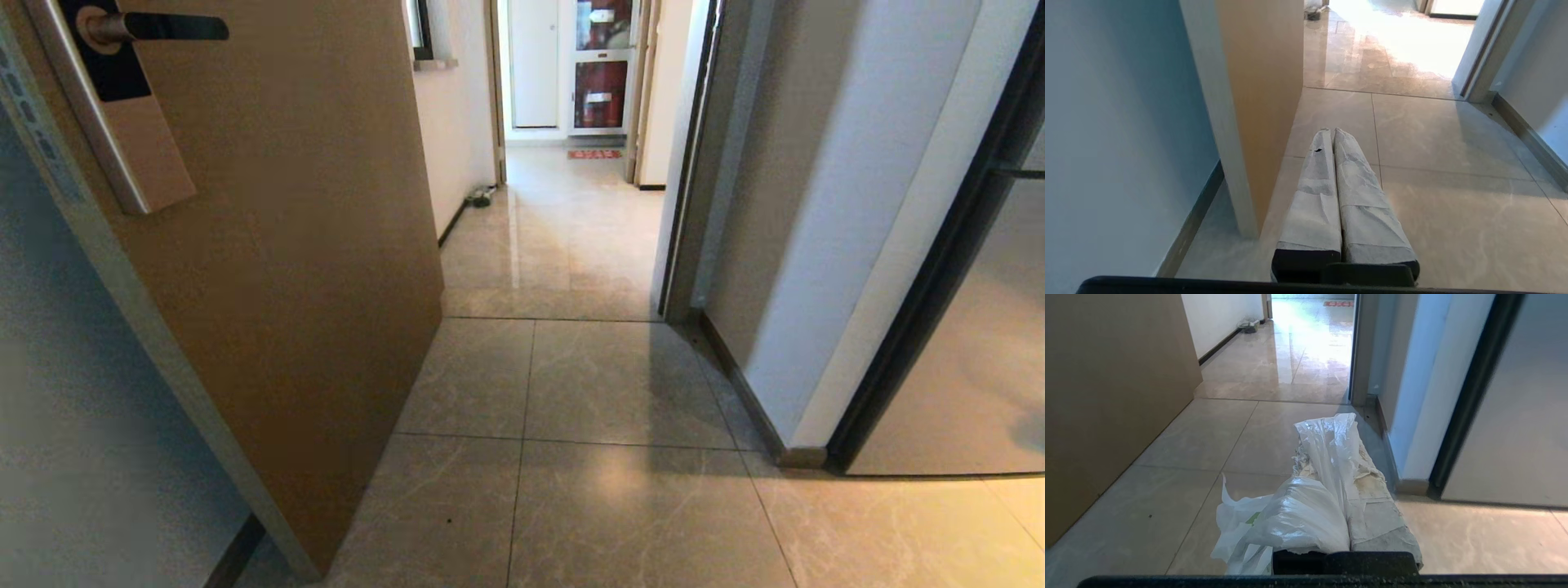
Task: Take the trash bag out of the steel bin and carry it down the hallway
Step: Put the trash bag at the door
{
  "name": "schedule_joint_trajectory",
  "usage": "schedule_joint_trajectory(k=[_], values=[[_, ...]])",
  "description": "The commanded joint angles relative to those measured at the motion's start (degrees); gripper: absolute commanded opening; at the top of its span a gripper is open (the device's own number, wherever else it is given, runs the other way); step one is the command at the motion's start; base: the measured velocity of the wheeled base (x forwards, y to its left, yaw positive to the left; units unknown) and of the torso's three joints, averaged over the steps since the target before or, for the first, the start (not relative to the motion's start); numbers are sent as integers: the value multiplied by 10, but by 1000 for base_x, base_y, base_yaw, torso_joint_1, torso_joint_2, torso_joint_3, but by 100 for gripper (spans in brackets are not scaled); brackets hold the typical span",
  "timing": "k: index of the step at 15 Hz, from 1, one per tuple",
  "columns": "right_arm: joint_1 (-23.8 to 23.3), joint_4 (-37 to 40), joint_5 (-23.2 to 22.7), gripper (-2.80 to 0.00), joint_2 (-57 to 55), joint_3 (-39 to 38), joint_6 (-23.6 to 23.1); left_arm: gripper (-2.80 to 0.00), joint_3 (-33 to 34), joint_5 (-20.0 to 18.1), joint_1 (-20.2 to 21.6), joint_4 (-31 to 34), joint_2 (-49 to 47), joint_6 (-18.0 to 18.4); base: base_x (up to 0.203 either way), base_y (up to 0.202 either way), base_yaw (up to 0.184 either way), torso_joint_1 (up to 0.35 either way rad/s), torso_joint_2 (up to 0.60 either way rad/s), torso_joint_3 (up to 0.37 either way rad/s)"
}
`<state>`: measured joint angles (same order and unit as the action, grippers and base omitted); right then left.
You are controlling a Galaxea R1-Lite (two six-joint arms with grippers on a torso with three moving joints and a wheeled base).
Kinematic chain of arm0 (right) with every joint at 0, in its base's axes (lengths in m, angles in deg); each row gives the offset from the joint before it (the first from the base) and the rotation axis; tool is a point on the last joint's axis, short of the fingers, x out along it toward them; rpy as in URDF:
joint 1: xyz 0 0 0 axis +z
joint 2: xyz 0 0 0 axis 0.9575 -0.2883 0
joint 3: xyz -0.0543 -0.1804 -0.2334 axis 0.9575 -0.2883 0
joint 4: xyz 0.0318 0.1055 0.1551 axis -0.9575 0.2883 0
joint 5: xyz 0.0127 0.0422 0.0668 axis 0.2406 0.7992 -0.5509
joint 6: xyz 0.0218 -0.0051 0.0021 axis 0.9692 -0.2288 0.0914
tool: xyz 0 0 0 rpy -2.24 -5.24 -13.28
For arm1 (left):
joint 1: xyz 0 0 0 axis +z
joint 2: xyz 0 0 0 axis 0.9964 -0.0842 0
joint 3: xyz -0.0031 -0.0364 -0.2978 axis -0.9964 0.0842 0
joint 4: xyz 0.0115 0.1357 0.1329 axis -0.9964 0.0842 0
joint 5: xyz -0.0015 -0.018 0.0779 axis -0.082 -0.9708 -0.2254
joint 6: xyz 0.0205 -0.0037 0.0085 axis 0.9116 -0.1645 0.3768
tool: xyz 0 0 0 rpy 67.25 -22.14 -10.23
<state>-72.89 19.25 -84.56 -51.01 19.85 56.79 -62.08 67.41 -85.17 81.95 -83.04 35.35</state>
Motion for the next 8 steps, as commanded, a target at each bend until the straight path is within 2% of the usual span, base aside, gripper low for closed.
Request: schedule_joint_trajectory(k=[1, 8], values=[[1, -1, 0, -280, 0, -23, 0, -280, 1, 0, 0, 0, 1, 0, 192, 0, -1, -1, -1, 2], [0, -1, 0, -280, 0, -23, -1, -280, 0, 0, 0, 0, 1, 2, 191, 0, 1, 3, 3, 2]])
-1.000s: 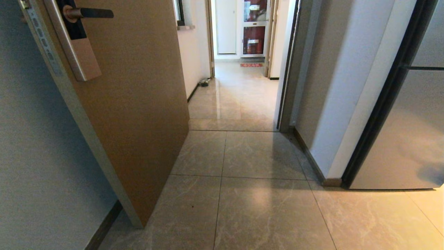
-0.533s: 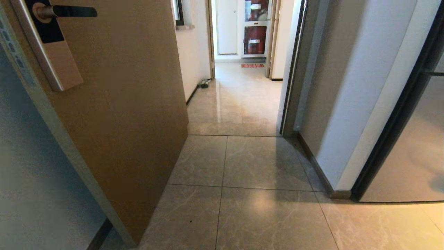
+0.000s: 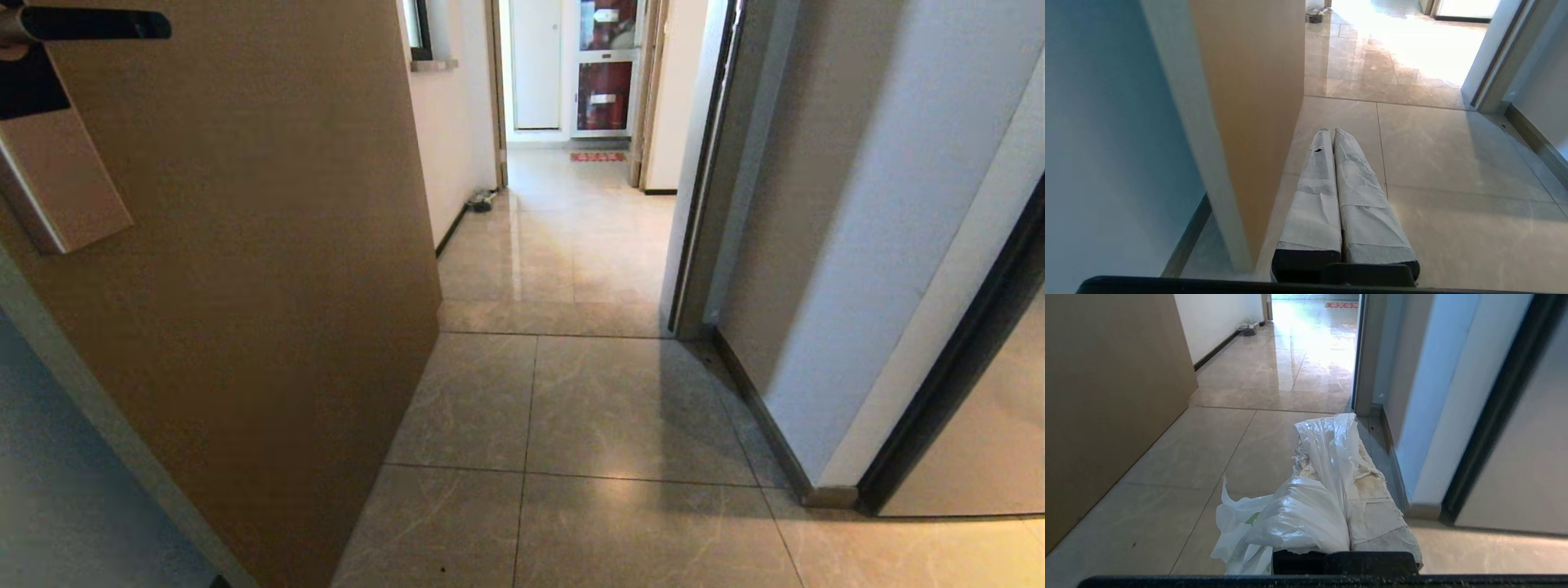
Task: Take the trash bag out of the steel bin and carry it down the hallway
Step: Put the trash bag at the door
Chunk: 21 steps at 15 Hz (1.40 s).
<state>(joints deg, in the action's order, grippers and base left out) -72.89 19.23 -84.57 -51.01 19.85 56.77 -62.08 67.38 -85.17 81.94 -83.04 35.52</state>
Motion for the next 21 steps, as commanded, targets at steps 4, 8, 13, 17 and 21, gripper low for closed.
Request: schedule_joint_trajectory(k=[4, 8, 13, 17, 21], values=[[1, 0, 0, -280, 0, -23, 0, -280, 0, 0, 0, 0, 1, 0, 193, 0, 1, 6, 0, 2], [1, 0, 0, -280, 0, -23, 0, -280, 0, 0, 0, 1, 1, 0, 194, 0, 2, 2, 4, 4], [0, 0, 0, -280, 0, -23, 0, -280, 0, 0, 0, 0, 1, -1, 193, 0, 1, 1, 2, 2], [0, 0, 0, -280, 0, -23, 0, -280, 0, 0, 0, 0, 1, -1, 191, 0, 1, 0, 0, 2], [0, 0, 0, -280, 0, -23, 0, -280, 0, 0, 0, 0, 1, -1, 191, 0, 0, 1, 3, 2]])
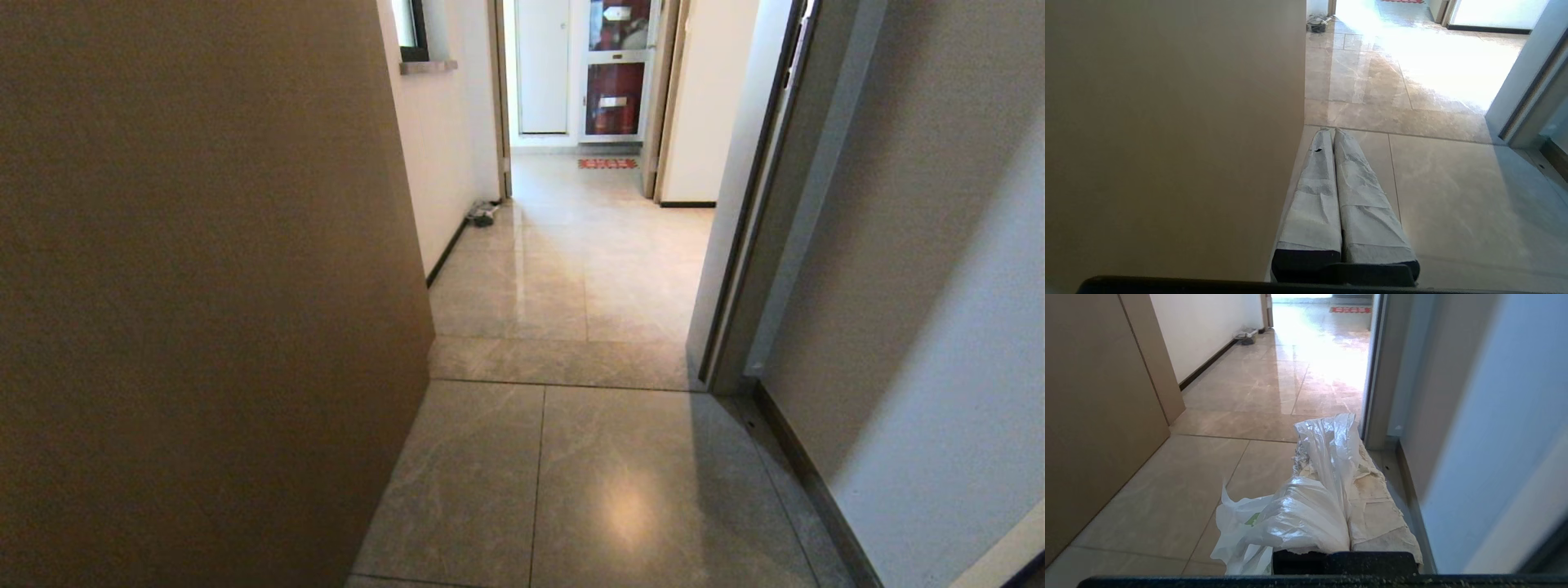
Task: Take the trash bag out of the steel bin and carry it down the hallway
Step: Put the trash bag at the door
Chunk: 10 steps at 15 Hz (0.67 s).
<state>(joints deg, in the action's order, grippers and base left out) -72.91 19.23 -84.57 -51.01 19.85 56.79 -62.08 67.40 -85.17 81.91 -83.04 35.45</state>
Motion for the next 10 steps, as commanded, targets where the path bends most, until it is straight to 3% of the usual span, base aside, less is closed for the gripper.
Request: schedule_joint_trajectory(k=[1, 10], values=[[1, 0, 0, -280, 0, -23, 0, -280, 0, 0, 0, 0, 1, 0, 193, 0, 1, 2, 2, 2], [0, 0, 0, -280, 0, -23, -1, -280, 0, 0, 0, 0, 1, 0, 192, 0, 2, 2, 2, 2]])
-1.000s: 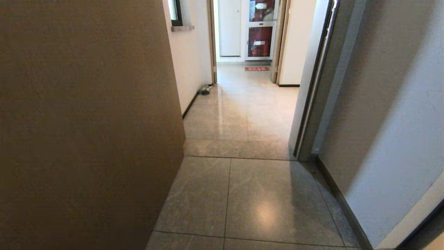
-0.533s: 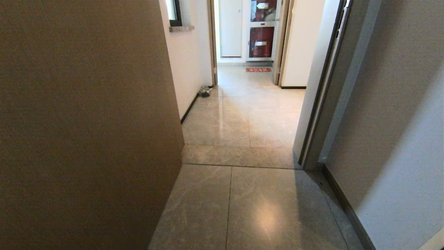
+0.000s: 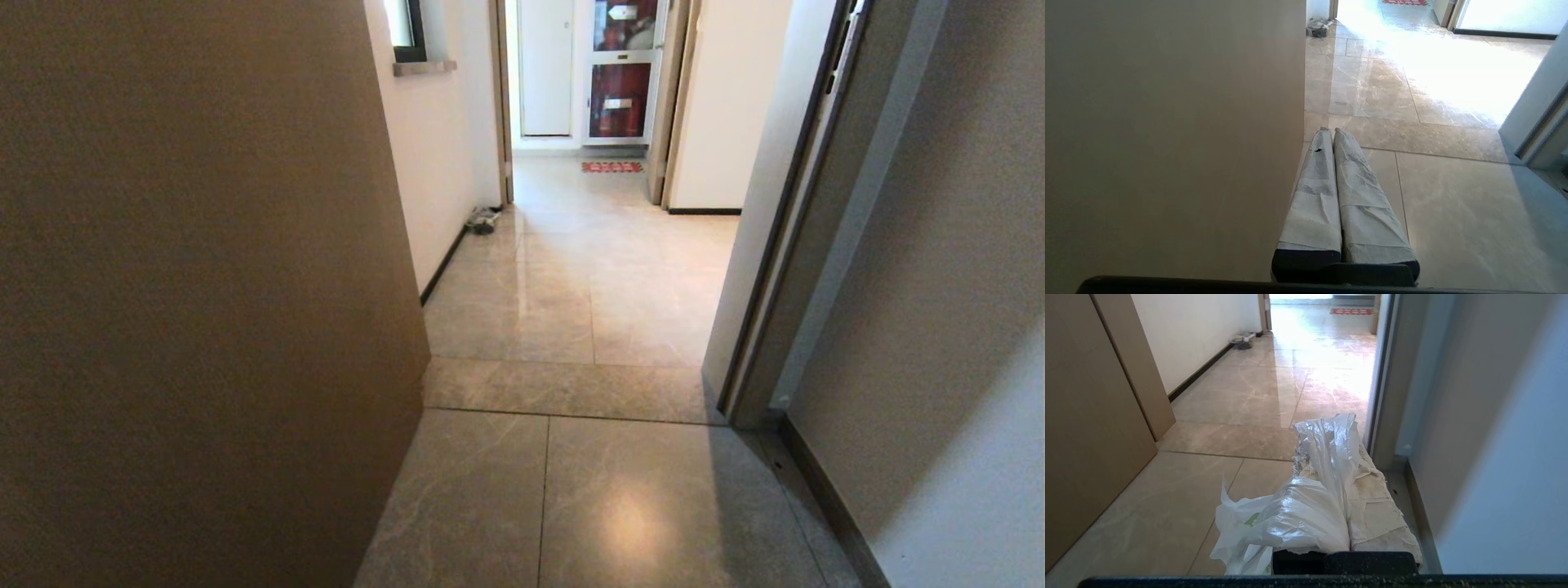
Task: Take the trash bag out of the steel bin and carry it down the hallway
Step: Put the trash bag at the door
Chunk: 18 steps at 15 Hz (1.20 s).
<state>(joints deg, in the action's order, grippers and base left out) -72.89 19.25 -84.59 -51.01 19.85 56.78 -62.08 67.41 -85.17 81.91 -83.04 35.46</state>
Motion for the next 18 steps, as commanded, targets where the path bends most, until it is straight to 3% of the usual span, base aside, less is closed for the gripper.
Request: schedule_joint_trajectory(k=[1, 9, 18], values=[[1, -1, 0, -280, 0, -23, -1, -280, 0, 0, 0, 0, 1, 0, 192, 0, 3, 2, 5, -3], [1, -1, 0, -280, 0, -23, 0, -280, 0, 0, 0, 0, 1, 0, 179, 0, 2, 3, 4, 2], [1, -1, 0, -280, 0, -23, -1, -280, 1, 0, 0, 0, 0, 0, 0, 0, 0, 0, 0, 0]])
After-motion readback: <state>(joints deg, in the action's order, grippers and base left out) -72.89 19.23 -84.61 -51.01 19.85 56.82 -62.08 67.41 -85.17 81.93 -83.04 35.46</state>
